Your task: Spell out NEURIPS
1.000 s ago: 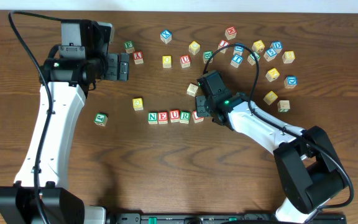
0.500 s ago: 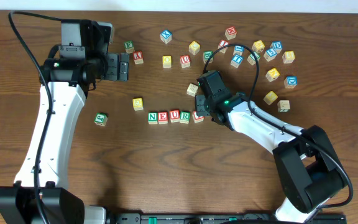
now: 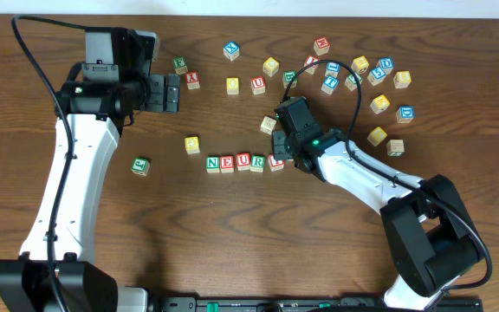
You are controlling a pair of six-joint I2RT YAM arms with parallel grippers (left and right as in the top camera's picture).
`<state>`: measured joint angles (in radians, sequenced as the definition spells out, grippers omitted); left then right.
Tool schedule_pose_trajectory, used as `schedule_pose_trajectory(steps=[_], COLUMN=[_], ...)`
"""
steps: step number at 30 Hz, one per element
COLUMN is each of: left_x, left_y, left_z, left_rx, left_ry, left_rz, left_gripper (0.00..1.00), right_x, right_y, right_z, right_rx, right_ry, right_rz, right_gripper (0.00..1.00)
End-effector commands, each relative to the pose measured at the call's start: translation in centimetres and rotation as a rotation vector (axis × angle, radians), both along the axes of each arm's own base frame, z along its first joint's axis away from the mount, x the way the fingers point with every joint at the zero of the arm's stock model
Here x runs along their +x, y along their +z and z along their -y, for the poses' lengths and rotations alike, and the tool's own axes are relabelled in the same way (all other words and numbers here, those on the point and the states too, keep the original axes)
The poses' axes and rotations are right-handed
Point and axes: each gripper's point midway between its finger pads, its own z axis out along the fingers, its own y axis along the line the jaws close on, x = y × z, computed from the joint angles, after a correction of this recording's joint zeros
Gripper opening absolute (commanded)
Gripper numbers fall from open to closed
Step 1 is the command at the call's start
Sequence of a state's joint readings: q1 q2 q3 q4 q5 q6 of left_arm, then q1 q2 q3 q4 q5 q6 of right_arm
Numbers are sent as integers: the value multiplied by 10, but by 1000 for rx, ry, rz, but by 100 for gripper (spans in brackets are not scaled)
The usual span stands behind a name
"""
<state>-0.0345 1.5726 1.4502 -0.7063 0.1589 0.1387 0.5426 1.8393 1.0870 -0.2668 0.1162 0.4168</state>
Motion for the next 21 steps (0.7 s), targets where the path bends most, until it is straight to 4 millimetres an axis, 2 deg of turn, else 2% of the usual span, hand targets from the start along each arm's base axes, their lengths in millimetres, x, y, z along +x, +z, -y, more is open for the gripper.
schedule_pose_trajectory(steps=[1, 21], left_x=[4, 4], left_y=[12, 12], left_z=[0, 0], left_rx=[1, 1], left_ry=[-9, -9], left_rz=[31, 31], left_gripper=[98, 98], right_x=[1, -4], right_y=[-5, -15], right_z=[6, 7], right_rx=[-31, -39], right_ry=[-21, -20], right_rz=[3, -30], right_gripper=[4, 1])
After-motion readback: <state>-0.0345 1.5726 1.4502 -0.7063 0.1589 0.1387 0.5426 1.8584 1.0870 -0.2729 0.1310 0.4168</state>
